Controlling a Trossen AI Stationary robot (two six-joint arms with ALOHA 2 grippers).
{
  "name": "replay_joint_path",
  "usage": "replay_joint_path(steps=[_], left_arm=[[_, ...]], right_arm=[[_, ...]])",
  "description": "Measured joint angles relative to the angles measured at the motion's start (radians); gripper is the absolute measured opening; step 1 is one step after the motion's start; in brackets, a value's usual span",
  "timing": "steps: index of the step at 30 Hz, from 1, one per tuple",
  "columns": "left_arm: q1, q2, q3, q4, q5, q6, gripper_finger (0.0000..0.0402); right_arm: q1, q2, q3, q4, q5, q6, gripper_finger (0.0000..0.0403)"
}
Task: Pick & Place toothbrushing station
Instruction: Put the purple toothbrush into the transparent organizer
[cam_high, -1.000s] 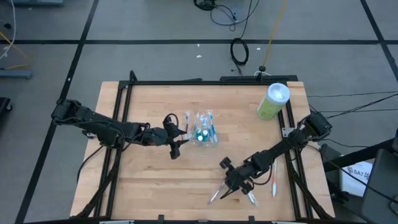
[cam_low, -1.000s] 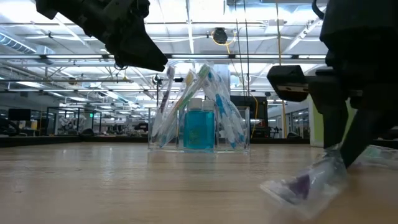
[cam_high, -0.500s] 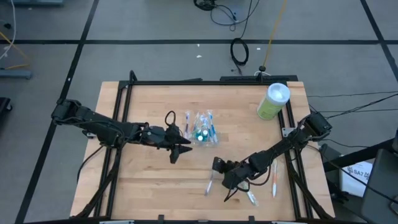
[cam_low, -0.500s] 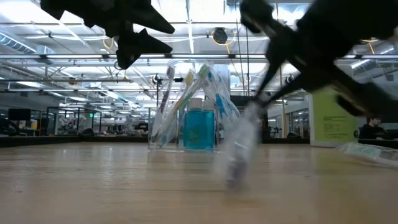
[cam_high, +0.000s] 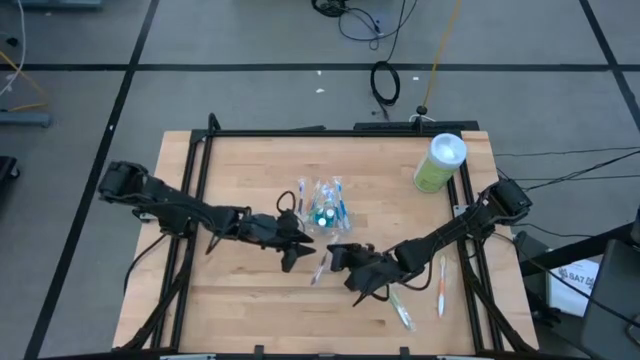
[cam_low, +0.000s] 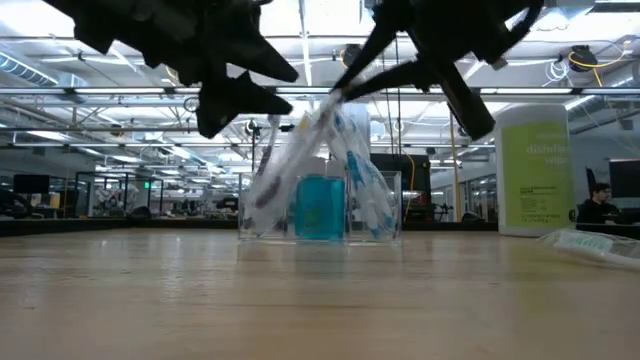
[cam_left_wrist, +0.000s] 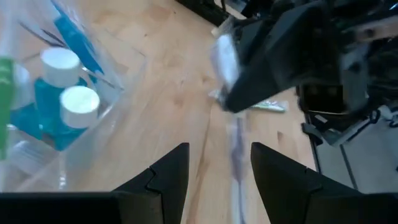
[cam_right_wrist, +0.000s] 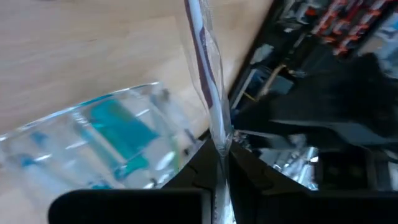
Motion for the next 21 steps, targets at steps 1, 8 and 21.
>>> replay_joint_path(steps=[1,8,21], left_arm=[[0.000,0.018,0.000,0.017,0.001,-0.003,0.0179],[0.000,0.129,0.000,0.174,0.029,0.009,0.0179],[0.014,0.147,0.000,0.205,0.056,-0.020,0.0179]], right_arm=[[-0.001,0.000,0.000,0.026,0.000,-0.009,0.0014],[-0.001,0.000,0.000,0.105,-0.001,-0.054,0.0014],[0.021,-0.002,0.000,0.066,0.034,-0.046,0.0015]])
